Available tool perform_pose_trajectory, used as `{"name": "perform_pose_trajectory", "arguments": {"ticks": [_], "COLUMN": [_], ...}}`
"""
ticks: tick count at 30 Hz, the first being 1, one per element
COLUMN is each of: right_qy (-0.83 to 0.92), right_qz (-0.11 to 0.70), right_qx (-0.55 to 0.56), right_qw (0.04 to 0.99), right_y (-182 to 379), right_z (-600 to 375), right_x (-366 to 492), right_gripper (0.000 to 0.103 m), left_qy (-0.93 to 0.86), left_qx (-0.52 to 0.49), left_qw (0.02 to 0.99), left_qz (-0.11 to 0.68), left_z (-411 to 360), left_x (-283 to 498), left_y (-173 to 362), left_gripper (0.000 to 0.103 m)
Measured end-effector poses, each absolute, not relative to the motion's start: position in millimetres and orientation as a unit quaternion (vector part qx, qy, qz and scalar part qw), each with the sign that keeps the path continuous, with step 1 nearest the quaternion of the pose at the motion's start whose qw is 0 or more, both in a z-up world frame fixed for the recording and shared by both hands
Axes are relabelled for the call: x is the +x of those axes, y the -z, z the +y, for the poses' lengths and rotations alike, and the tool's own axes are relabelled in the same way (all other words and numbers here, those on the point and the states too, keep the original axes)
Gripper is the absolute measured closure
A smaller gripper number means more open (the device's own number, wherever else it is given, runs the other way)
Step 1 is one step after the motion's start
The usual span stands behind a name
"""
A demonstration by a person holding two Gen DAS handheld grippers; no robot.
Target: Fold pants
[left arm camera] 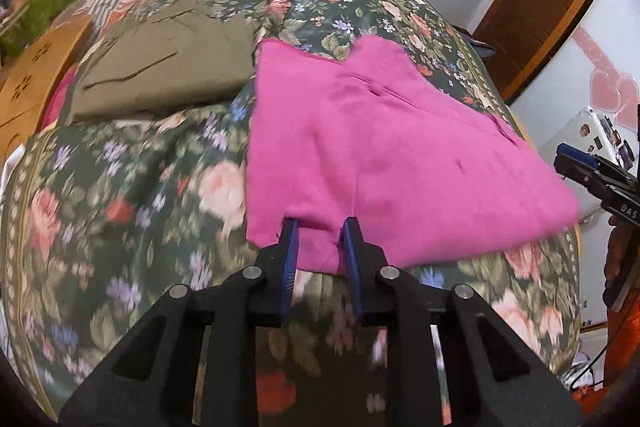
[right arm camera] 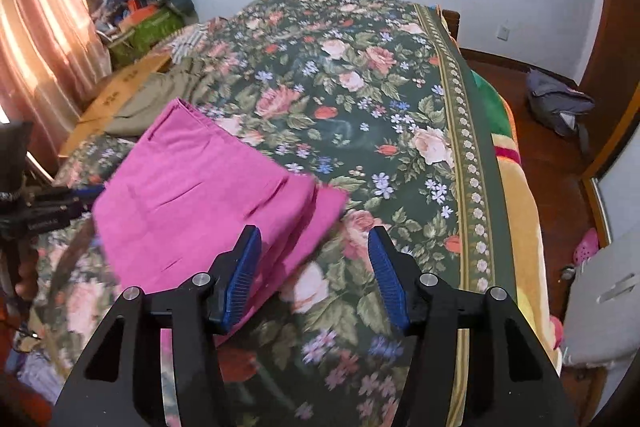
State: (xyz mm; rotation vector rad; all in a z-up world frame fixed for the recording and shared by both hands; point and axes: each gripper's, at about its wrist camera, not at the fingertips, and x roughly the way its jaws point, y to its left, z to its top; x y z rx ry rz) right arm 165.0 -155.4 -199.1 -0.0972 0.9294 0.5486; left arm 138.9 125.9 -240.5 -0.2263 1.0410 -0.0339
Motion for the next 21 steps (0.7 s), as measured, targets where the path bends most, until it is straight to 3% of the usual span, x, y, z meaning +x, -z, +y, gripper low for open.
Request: {"name": "perform_pose_trajectory", "arguments": {"ticks": [12,21], "right_qy": [-0.312,-0.314], "right_qz": [0.427,0.448], "right_qx": [-0.022,0.011], "right_qw": [0.848,0.837], "right_y": [193,215], "right_z": [-130,-123], "right_x": [143,160], "right_gripper": [0.051,0.051], "left_qy": [-0.038,-0.010], "left_qx": [-0.121,-0.174], "left_qw": [0.866,0.872], "left_qz": [0.483,0.458], "left_z": [150,145], "left_x": [101,123], "left_y": [218,205], "left_gripper": [0.082,0.082]}}
